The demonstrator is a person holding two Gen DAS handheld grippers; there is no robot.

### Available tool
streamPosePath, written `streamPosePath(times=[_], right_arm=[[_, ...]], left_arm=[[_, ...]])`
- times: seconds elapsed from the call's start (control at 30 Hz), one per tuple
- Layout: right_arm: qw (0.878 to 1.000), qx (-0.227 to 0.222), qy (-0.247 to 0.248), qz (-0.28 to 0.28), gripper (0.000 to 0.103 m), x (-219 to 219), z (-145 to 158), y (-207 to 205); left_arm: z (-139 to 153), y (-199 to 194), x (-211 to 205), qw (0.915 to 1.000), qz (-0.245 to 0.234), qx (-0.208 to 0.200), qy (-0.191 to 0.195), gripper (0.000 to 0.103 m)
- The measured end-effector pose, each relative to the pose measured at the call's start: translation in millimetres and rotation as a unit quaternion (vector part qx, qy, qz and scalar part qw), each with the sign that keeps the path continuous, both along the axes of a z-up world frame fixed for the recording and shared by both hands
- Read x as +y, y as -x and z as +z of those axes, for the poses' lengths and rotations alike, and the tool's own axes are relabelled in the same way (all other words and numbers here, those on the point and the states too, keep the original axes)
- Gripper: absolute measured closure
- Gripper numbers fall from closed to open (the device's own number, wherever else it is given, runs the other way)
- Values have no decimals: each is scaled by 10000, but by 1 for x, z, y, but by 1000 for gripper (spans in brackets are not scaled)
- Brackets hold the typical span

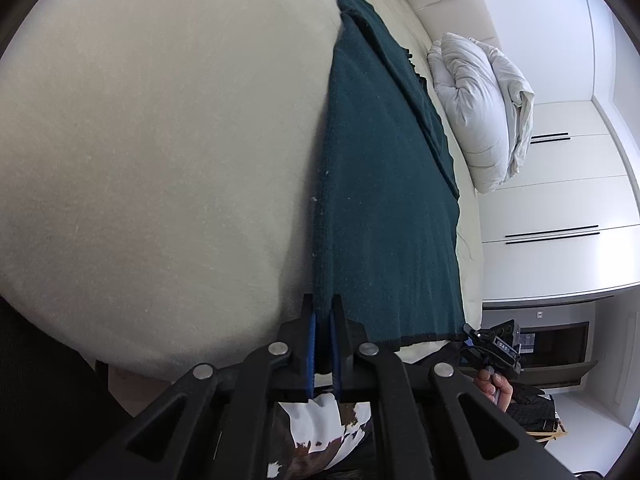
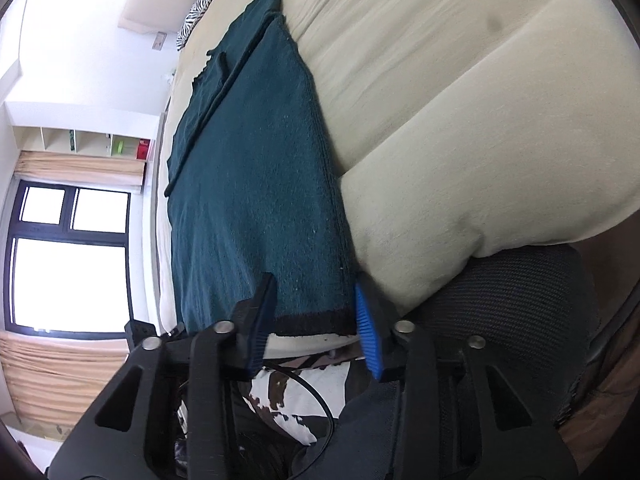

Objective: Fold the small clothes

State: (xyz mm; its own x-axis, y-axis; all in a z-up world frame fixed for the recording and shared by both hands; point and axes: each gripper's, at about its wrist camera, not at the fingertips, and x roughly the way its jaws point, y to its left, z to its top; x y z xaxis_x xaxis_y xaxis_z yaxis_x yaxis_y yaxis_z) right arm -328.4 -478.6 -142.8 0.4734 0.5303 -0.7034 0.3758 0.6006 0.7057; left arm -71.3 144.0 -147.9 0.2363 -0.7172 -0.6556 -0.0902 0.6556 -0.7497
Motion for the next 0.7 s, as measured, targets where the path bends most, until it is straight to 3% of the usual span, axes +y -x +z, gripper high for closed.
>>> streamPosePath(times=[0.03, 0.1, 0.37, 0.7], right_arm=[[10000, 10, 32, 35, 80, 2, 0, -1], [9999, -11, 113, 72, 96, 5, 0, -2], [9985, -467, 286, 80, 97, 12, 25, -3], [9908, -1347, -77, -100, 97, 17, 71, -39]], left_arm=[[1, 0, 1, 10000, 16, -22, -14, 97], [4, 1, 4, 9999, 55, -86, 15, 97], [31, 1, 9, 9981, 157, -496, 321, 97], [77, -39, 16, 9868, 659, -987, 1100, 97]])
